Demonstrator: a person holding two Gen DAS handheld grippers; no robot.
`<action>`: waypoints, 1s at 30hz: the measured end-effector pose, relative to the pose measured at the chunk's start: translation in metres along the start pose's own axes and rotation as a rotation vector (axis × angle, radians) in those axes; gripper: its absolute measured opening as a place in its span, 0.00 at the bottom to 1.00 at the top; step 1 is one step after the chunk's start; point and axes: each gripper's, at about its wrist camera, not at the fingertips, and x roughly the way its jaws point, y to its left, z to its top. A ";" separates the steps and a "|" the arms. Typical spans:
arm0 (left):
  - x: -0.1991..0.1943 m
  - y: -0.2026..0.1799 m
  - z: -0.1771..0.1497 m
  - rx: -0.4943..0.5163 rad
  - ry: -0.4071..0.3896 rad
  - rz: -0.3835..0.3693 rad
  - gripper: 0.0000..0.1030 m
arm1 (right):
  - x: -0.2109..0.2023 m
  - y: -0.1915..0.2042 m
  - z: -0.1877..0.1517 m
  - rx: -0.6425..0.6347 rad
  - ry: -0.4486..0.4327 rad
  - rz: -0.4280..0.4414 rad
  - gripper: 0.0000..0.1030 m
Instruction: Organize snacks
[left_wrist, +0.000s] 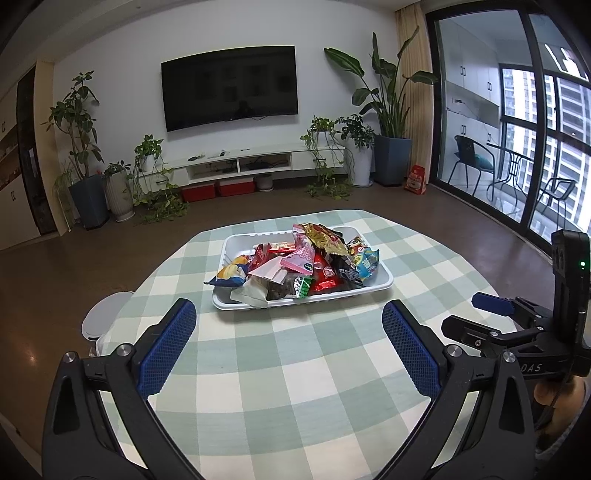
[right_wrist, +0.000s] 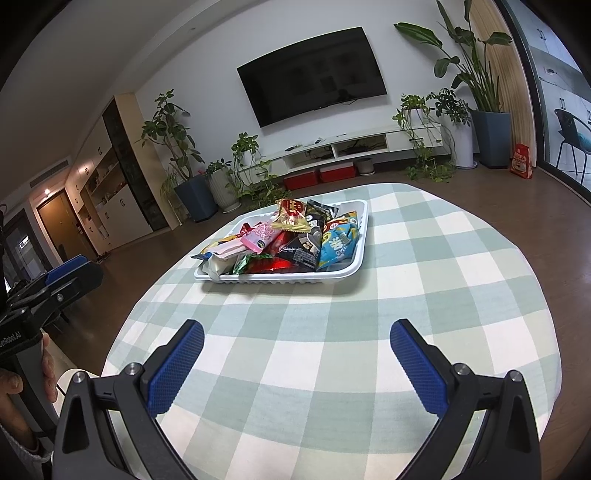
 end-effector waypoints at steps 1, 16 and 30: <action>-0.001 0.000 0.000 0.000 -0.001 -0.001 1.00 | 0.000 0.000 0.000 -0.001 0.000 -0.001 1.00; -0.002 0.000 0.000 0.003 -0.003 0.002 1.00 | 0.000 0.000 0.000 -0.002 0.002 -0.001 1.00; -0.002 -0.001 -0.001 0.005 -0.004 -0.001 1.00 | -0.002 0.001 0.000 -0.003 0.003 -0.001 1.00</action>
